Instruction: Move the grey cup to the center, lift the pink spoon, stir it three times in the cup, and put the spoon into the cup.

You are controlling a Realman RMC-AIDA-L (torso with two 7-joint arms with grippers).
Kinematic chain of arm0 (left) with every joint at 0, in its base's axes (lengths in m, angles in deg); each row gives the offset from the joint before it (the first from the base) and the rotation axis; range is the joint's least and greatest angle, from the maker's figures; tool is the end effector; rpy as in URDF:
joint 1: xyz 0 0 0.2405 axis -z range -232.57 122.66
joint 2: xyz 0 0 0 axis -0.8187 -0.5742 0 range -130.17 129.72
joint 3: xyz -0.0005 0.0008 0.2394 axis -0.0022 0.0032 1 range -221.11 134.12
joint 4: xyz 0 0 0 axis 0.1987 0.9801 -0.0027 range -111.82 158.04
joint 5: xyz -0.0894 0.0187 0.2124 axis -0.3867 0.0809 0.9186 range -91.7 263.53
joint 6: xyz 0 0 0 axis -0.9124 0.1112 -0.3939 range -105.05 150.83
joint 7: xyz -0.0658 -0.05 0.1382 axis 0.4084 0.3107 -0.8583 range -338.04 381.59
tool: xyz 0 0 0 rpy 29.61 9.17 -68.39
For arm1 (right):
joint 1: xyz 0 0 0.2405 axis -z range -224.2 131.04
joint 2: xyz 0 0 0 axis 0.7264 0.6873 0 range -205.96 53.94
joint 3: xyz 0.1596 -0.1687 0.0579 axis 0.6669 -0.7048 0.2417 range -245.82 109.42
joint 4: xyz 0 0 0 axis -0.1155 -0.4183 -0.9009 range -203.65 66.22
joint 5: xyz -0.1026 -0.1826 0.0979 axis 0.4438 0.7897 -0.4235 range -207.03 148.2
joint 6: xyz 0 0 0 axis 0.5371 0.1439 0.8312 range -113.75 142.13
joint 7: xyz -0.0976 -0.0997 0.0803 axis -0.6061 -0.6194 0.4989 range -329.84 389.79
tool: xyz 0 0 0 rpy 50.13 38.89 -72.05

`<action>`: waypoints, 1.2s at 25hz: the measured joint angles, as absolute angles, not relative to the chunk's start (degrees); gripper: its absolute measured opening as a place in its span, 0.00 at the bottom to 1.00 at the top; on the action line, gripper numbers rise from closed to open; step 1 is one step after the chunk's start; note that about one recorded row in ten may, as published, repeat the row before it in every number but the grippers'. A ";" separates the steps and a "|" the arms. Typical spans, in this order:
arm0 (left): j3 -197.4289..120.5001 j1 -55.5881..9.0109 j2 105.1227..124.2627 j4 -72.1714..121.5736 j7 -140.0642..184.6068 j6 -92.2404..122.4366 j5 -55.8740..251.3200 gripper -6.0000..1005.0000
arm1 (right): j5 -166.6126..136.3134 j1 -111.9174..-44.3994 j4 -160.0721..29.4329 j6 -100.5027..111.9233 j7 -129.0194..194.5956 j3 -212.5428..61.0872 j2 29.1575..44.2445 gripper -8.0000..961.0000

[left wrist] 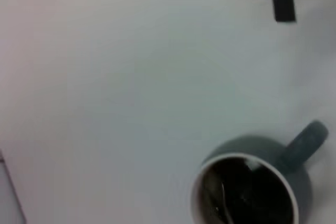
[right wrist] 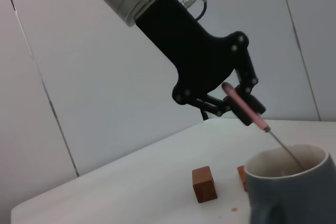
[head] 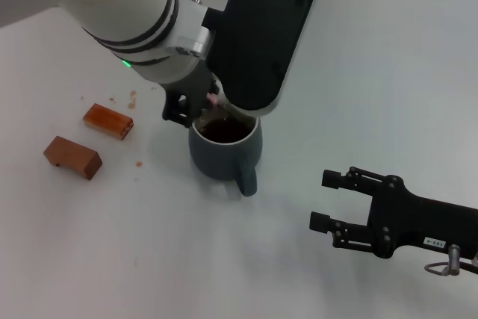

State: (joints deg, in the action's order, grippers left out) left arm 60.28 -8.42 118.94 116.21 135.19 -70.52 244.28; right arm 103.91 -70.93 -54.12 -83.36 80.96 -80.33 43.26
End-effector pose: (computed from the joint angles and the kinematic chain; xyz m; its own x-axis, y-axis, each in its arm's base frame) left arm -0.0371 0.3426 -0.0410 0.6317 -0.4298 -0.6452 -0.5843 -0.8109 -0.0320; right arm 0.2975 0.2469 -0.0559 0.6843 -0.3005 -0.6644 -0.4620 -0.8836 -0.0761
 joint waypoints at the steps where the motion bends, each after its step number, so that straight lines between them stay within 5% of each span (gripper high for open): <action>1: 60.24 -8.81 118.93 116.46 135.54 -69.76 244.00 0.16 | 103.91 -70.93 -54.12 -83.36 81.00 -80.34 43.26 0.82; 8: 58.32 -13.72 118.61 117.74 135.51 -62.99 240.62 0.18 | 103.91 -70.93 -53.94 -83.36 81.48 -80.86 43.26 0.82; 17: 52.30 -18.64 118.49 123.22 132.44 -62.10 236.50 0.58 | 103.91 -70.92 -53.11 -83.36 82.33 -81.03 43.26 0.82; 23: 34.88 -30.63 118.18 135.97 124.63 -63.13 217.18 0.83 | 103.91 -70.92 -53.12 -83.36 82.36 -81.03 43.26 0.82; 30: 7.62 -40.31 117.92 118.83 106.64 -71.41 180.06 0.83 | 103.50 -70.79 -52.80 -83.61 81.96 -80.90 43.26 0.82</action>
State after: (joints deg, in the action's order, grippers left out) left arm 7.62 -40.31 117.92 118.83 106.64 -71.41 180.06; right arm 103.50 -70.79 -52.80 -83.61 81.96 -80.90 43.26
